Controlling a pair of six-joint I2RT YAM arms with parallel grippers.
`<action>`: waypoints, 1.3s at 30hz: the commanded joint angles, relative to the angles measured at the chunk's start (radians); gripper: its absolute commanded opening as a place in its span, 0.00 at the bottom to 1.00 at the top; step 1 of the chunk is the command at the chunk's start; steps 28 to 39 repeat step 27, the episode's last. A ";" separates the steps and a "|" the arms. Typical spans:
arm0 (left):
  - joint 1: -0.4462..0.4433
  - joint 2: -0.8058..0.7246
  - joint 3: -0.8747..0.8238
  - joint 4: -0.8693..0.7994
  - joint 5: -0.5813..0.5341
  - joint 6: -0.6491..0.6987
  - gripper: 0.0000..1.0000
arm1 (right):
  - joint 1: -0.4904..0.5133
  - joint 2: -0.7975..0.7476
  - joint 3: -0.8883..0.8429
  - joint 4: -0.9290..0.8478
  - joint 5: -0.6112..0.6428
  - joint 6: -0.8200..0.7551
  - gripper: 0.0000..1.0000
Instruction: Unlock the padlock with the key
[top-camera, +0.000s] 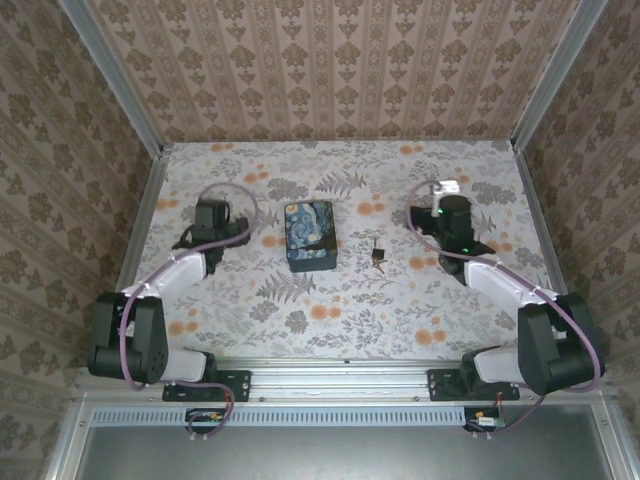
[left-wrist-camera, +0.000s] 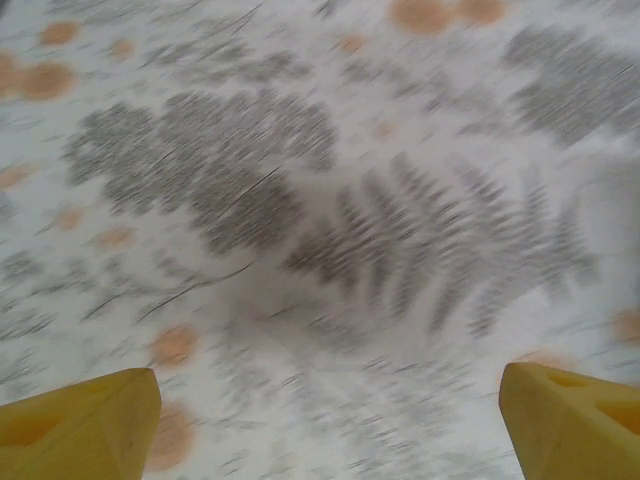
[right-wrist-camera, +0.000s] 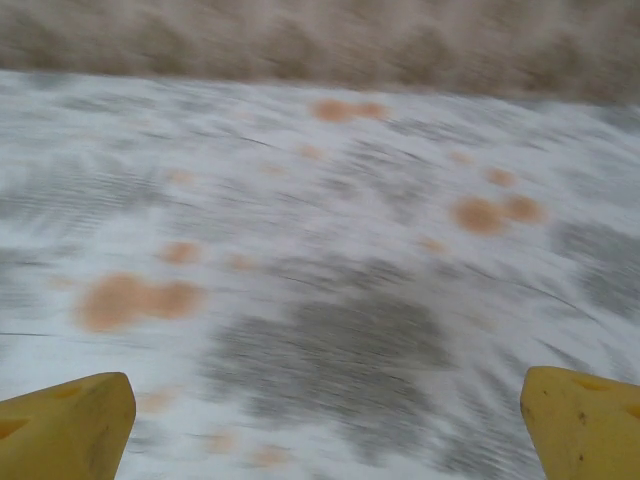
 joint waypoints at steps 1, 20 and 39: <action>0.024 0.009 -0.071 0.343 -0.138 0.246 0.87 | -0.069 0.035 -0.142 0.208 -0.040 -0.040 1.00; 0.171 0.173 -0.290 0.861 0.203 0.280 1.00 | -0.170 0.205 -0.227 0.563 -0.289 -0.019 1.00; 0.177 0.175 -0.286 0.856 0.219 0.277 1.00 | -0.164 0.205 -0.223 0.554 -0.254 -0.013 1.00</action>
